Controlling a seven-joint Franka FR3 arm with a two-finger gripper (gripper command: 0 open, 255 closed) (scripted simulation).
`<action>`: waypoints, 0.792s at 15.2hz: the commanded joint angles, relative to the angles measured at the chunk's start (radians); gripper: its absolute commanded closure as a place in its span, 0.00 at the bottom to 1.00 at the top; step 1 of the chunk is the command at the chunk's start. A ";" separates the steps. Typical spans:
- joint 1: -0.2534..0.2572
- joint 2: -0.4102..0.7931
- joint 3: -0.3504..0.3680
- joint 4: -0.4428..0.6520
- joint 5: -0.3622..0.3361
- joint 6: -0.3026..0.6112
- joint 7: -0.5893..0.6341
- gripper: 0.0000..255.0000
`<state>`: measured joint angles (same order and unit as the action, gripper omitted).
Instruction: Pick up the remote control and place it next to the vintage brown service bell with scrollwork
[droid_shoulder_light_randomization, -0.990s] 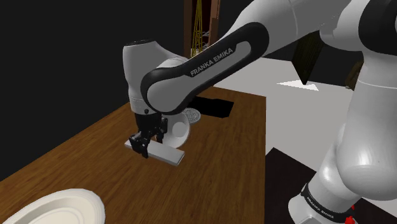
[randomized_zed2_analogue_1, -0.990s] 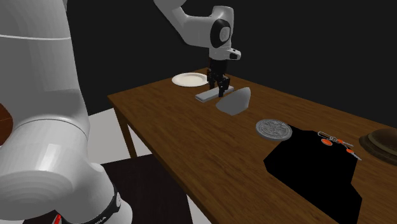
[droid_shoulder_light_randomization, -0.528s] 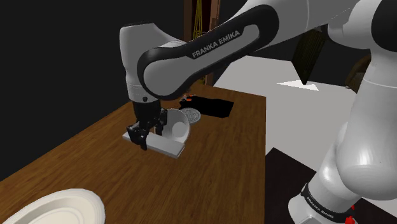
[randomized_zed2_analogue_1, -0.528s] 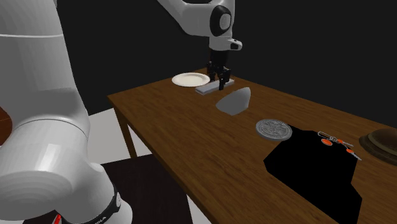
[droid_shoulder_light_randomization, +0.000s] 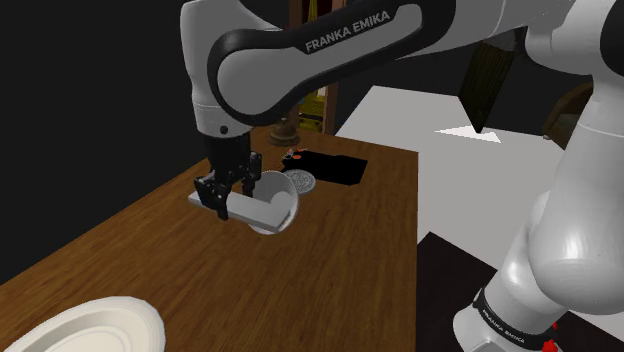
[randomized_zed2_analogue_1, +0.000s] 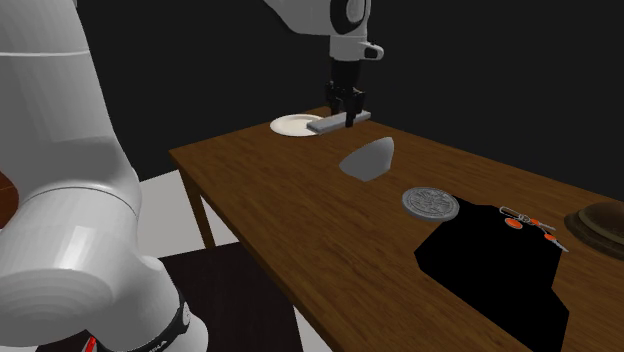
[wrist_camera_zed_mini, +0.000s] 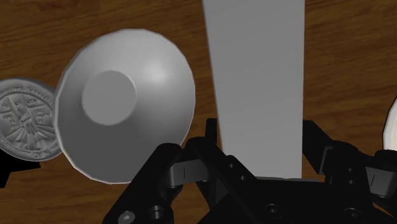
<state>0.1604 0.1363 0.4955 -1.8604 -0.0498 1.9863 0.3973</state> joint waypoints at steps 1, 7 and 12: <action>-0.001 -0.010 0.001 0.015 0.006 -0.024 -0.003 1.00; -0.002 -0.026 0.002 0.079 0.014 -0.101 -0.008 1.00; -0.060 -0.072 -0.039 0.030 0.041 -0.093 -0.113 1.00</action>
<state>0.1137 0.0778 0.4660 -1.8160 -0.0166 1.8899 0.3101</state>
